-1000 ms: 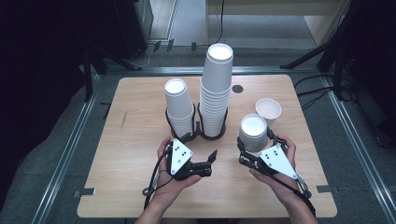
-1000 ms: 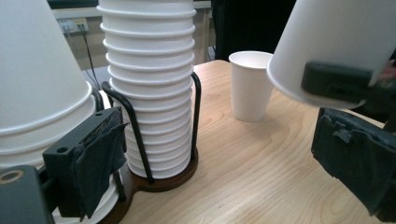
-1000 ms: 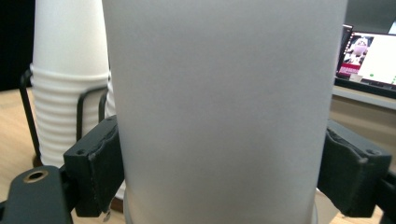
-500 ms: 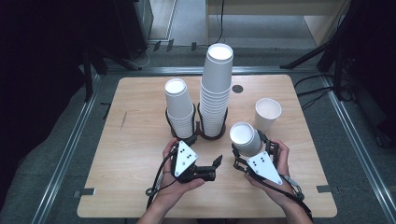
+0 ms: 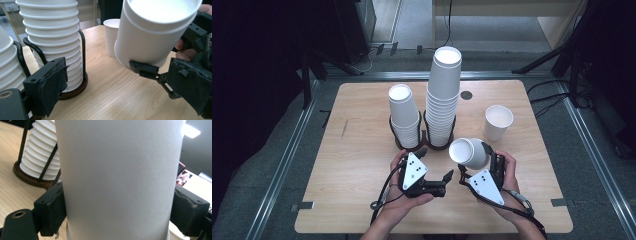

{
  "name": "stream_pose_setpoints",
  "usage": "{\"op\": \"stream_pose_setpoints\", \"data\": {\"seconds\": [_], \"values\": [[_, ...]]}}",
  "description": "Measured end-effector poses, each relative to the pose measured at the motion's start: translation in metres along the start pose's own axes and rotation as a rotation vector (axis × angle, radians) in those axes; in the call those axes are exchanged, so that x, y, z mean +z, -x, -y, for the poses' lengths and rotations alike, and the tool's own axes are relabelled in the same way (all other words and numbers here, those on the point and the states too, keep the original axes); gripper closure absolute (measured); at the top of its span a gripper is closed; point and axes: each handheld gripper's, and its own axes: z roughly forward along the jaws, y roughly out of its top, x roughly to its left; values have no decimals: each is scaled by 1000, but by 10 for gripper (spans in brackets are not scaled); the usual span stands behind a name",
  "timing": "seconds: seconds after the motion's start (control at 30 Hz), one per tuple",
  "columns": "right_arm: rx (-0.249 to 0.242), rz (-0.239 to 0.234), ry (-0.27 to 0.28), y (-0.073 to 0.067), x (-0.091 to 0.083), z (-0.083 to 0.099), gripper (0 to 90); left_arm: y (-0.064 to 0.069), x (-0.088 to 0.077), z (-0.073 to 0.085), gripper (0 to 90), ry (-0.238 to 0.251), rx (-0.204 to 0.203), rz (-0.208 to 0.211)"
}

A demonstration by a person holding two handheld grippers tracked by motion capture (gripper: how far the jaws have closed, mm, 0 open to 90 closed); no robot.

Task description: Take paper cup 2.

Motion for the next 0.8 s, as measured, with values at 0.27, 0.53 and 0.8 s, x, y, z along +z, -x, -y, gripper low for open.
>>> {"op": "stream_pose_setpoints", "data": {"seconds": [0.27,0.53,0.8], "values": [[-95,-10,19,-8,0,2,127,1,0,0,35,0,0,21],[-159,-22,32,-14,-1,3,127,5,0,-1,36,0,10,51],[-270,-36,56,-19,-4,1,126,9,0,-1,48,-4,13,78]]}}
